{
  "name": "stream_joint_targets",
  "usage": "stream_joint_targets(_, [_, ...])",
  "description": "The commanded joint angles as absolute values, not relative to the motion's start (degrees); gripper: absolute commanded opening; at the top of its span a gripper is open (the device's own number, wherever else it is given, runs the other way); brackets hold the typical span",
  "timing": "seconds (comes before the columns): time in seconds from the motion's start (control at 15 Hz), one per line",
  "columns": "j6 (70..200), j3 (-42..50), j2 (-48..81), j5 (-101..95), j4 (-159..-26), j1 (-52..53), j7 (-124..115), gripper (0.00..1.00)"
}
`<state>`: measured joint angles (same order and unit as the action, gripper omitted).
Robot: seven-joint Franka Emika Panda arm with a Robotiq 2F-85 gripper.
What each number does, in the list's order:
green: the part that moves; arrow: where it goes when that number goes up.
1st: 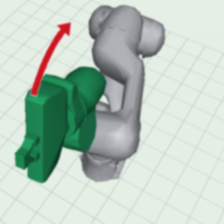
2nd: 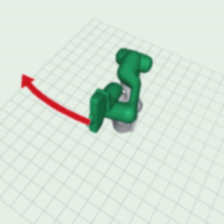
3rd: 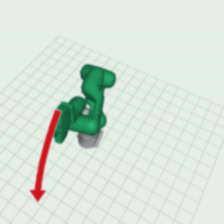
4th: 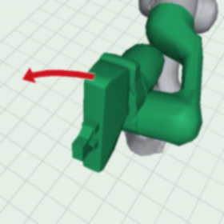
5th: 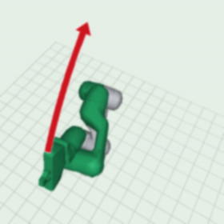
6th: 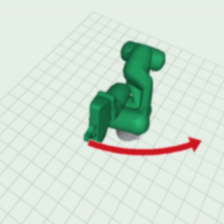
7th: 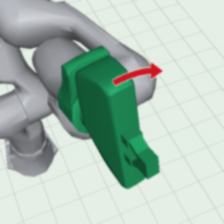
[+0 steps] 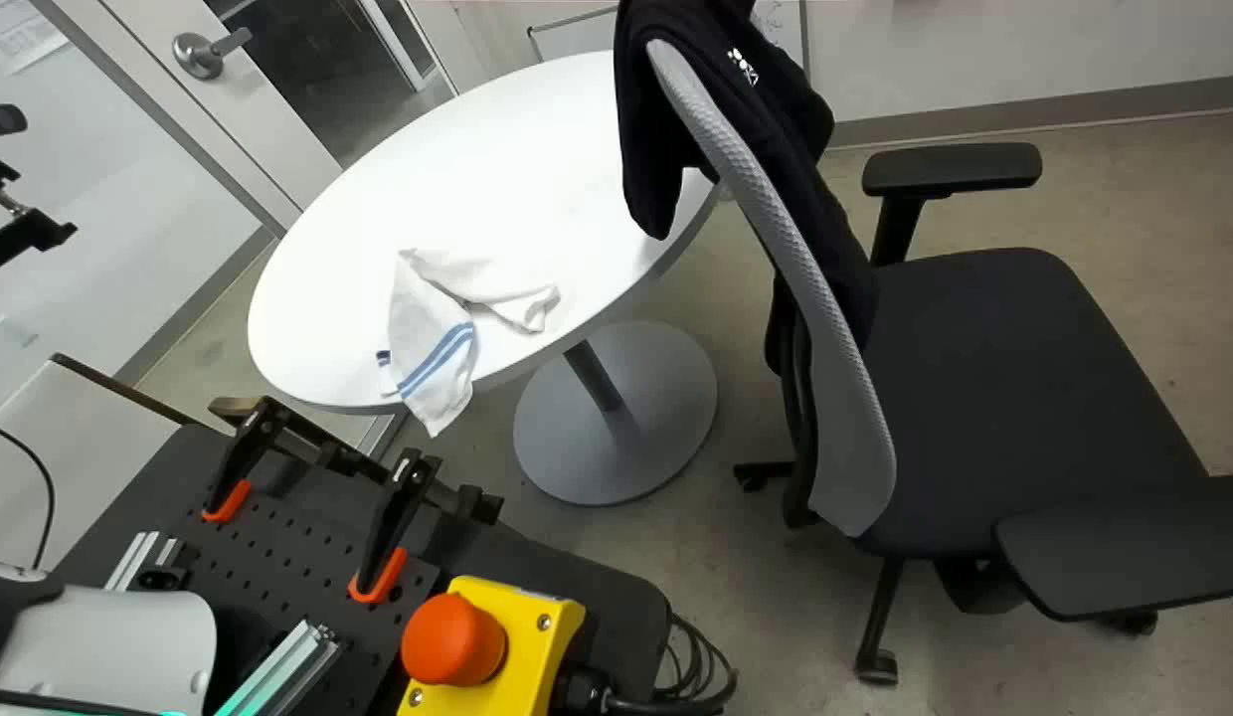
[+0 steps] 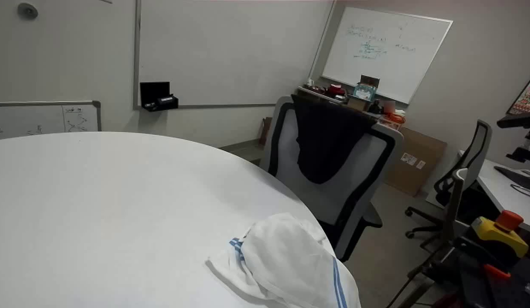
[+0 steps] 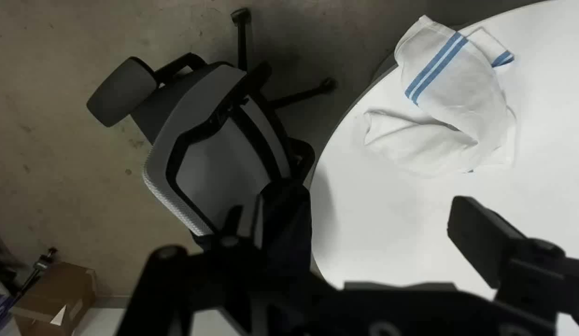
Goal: Hang the towel on the backrest of the chair
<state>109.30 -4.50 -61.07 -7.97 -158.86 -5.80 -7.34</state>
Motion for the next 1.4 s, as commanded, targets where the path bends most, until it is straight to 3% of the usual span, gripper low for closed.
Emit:
stream_joint_targets(0.0, [109.10,-4.12,-60.97,-8.38,-158.70,-5.27,-7.73,1.00])
stream_joint_targets(0.8, [121.60,-5.01,-45.46,-10.13,-157.64,-13.95,-19.08,1.00])
stream_joint_targets(1.33, [137.88,-7.83,-27.21,-10.21,-155.15,-19.78,-35.73,1.00])
